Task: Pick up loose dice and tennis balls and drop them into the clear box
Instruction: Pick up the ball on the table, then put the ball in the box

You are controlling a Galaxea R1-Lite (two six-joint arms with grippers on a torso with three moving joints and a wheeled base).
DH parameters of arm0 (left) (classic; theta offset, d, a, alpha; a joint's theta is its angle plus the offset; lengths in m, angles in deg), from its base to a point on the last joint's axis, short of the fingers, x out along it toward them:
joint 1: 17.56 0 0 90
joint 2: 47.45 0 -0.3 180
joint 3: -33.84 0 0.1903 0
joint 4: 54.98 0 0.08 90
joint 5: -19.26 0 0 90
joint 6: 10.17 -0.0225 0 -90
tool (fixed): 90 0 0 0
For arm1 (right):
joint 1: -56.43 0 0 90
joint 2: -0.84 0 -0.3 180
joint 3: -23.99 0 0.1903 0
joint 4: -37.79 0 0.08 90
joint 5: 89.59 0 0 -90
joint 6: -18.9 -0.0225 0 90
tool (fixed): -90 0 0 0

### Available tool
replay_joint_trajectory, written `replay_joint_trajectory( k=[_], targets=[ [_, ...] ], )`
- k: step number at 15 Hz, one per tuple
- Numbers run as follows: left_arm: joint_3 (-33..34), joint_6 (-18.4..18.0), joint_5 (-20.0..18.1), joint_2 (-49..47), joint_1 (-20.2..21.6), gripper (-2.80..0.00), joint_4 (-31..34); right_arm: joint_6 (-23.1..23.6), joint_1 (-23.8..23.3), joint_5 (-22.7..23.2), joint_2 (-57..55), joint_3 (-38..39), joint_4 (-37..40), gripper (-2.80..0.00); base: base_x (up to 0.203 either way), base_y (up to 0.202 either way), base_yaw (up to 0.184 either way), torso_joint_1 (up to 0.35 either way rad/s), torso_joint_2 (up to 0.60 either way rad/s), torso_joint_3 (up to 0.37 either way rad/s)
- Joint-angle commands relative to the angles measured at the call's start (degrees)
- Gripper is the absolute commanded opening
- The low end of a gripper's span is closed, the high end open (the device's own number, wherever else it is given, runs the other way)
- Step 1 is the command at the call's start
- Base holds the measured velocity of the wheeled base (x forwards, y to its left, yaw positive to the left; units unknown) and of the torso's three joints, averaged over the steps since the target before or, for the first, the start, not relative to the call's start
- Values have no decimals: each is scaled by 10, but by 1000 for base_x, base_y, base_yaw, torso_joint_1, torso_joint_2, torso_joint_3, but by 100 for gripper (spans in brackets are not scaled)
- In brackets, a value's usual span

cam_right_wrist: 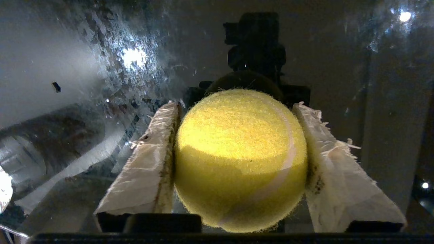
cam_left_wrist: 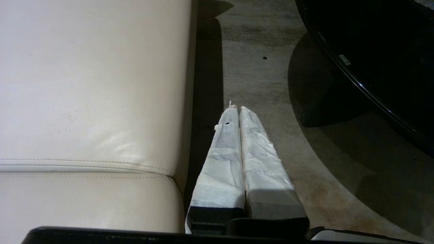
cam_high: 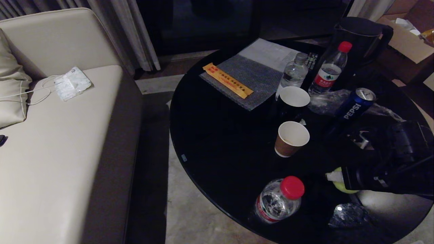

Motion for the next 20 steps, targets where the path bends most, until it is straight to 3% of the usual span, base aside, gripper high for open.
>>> replay_joint_trajectory(
  k=[1,5,8,12,16,20],
  targets=[
    [1,1,0,-1,0,-280,0,0,0,-1,2,1,4,-280,0,0,0,0,0,0],
    [1,1,0,-1,0,-280,0,0,0,-1,61,15,19,-280,0,0,0,0,0,0],
    [1,1,0,-1,0,-280,0,0,-5,-2,146,26,102,-280,0,0,0,0,0,0],
    [1,1,0,-1,0,-280,0,-1,-9,-15,308,69,173,-280,0,0,0,0,0,0],
    [1,1,0,-1,0,-280,0,-2,-25,-62,493,154,211,-280,0,0,0,0,0,0],
    [1,1,0,-1,0,-280,0,-1,-45,-77,665,233,273,-280,0,0,0,0,0,0]
  ],
)
